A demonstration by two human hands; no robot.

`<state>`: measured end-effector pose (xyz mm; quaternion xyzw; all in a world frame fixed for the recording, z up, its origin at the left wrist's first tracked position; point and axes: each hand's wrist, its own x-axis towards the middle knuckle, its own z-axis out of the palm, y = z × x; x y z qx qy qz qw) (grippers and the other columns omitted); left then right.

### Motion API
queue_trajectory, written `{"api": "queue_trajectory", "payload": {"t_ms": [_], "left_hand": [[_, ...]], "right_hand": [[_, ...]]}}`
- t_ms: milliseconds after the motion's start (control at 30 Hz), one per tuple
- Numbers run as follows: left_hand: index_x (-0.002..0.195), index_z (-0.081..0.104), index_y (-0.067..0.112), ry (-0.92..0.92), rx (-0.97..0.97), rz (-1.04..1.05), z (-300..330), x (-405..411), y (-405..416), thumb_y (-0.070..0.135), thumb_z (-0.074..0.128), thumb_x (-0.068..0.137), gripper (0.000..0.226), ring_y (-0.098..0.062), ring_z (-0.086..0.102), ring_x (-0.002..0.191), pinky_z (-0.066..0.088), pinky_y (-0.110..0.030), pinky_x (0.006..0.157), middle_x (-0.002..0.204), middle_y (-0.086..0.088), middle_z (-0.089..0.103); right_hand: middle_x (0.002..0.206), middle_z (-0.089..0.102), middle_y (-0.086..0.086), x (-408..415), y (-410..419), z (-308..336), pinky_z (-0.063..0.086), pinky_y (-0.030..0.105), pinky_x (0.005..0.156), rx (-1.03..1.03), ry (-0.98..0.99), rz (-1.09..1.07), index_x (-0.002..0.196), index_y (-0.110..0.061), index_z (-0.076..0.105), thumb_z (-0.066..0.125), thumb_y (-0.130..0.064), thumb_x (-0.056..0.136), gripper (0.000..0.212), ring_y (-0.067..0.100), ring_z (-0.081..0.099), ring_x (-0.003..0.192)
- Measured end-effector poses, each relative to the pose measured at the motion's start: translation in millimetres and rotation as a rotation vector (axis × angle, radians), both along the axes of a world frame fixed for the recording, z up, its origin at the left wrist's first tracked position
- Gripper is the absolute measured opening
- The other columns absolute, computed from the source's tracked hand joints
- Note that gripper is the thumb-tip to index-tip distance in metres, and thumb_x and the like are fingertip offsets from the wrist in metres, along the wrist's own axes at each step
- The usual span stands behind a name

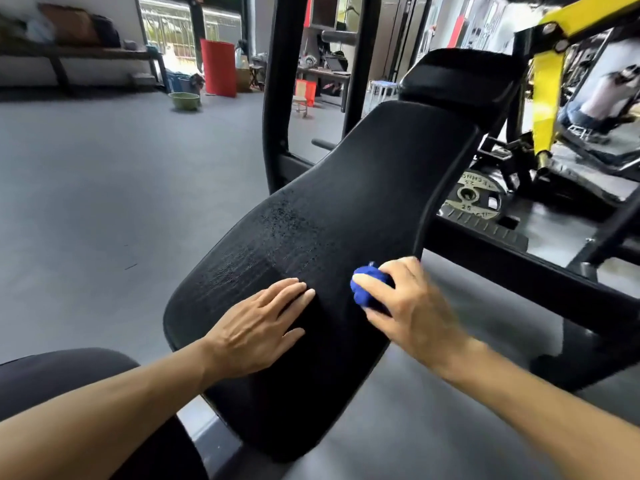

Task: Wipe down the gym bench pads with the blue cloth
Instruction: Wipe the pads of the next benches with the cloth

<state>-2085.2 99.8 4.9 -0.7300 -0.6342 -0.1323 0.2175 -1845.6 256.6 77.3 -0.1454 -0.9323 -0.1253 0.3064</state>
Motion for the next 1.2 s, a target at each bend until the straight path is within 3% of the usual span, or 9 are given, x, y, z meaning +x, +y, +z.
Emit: {"api": "queue_trajectory", "payload": {"t_ms": [133,433,633,733,867,933,1033,1100,1200], "left_hand": [[0.157,0.039,0.016,-0.023,0.003,0.019,-9,-5,0,0.052,0.036,0.107,0.061,-0.033,0.039,0.145,0.03,-0.056,0.12,0.153,-0.008,0.046],[0.157,0.039,0.02,-0.063,0.009,0.035,-14,-5,-2,0.052,0.036,0.104,0.062,-0.034,0.041,0.144,0.029,-0.063,0.117,0.153,-0.005,0.047],[0.158,0.036,0.023,-0.104,0.0,0.043,-15,-5,-5,0.054,0.039,0.102,0.065,-0.031,0.034,0.149,0.026,-0.061,0.12,0.156,-0.001,0.044],[0.158,0.037,0.023,-0.131,0.015,0.029,-16,-6,-4,0.053,0.042,0.1,0.065,-0.031,0.035,0.149,0.026,-0.061,0.119,0.155,-0.002,0.045],[0.156,0.041,0.021,-0.157,0.047,-0.002,-18,-8,-3,0.052,0.047,0.098,0.066,-0.031,0.037,0.148,0.028,-0.062,0.117,0.154,-0.002,0.047],[0.156,0.042,0.019,-0.145,0.048,0.006,-19,-7,-3,0.052,0.047,0.098,0.067,-0.031,0.037,0.148,0.028,-0.062,0.118,0.155,-0.003,0.047],[0.154,0.043,0.013,-0.106,0.036,0.006,-17,-8,-2,0.054,0.046,0.097,0.07,-0.031,0.037,0.148,0.03,-0.061,0.118,0.154,-0.005,0.047],[0.152,0.046,0.009,-0.11,0.051,-0.015,-16,-10,-1,0.055,0.048,0.097,0.071,-0.031,0.038,0.147,0.031,-0.059,0.118,0.152,-0.007,0.049],[0.148,0.05,0.005,-0.163,0.091,-0.035,-19,-12,1,0.054,0.051,0.095,0.072,-0.031,0.04,0.146,0.032,-0.058,0.118,0.149,-0.009,0.052]], "right_hand": [[0.103,0.06,0.007,-5,33,20,0.048,0.043,0.078,-0.014,0.067,-0.182,0.12,-0.024,0.071,0.078,-0.035,0.078,0.044,0.03,0.056,0.094],[0.128,0.057,0.019,-1,-64,-31,0.051,0.035,0.095,-0.018,-0.153,0.1,0.122,-0.011,0.064,0.075,-0.021,0.084,0.041,0.033,0.057,0.108],[0.117,0.066,0.011,-25,15,14,0.057,0.039,0.084,-0.08,0.078,-0.213,0.108,-0.01,0.074,0.092,-0.007,0.064,0.048,0.034,0.059,0.098],[0.124,0.065,0.006,-37,-16,-6,0.056,0.038,0.087,-0.06,0.099,-0.193,0.112,-0.013,0.072,0.085,-0.01,0.074,0.041,0.028,0.058,0.103],[0.132,0.064,0.007,-32,-52,-24,0.052,0.033,0.097,0.028,-0.078,0.128,0.121,-0.009,0.07,0.052,-0.012,0.102,0.026,0.026,0.061,0.111],[0.134,0.064,0.006,-35,-23,-13,0.056,0.037,0.092,0.035,-0.092,0.105,0.124,-0.01,0.068,0.065,-0.006,0.094,0.03,0.027,0.062,0.112],[0.13,0.066,0.002,-47,22,13,0.059,0.04,0.082,-0.05,0.061,-0.144,0.123,-0.011,0.068,0.085,-0.003,0.074,0.052,0.026,0.06,0.106],[0.131,0.065,0.001,-56,14,12,0.058,0.037,0.084,-0.079,0.113,-0.224,0.12,-0.012,0.069,0.084,-0.005,0.074,0.049,0.024,0.057,0.104],[0.131,0.065,0.004,-61,-33,-19,0.056,0.036,0.088,-0.04,0.092,-0.068,0.118,-0.011,0.07,0.065,-0.007,0.093,0.026,0.026,0.06,0.105]]}}
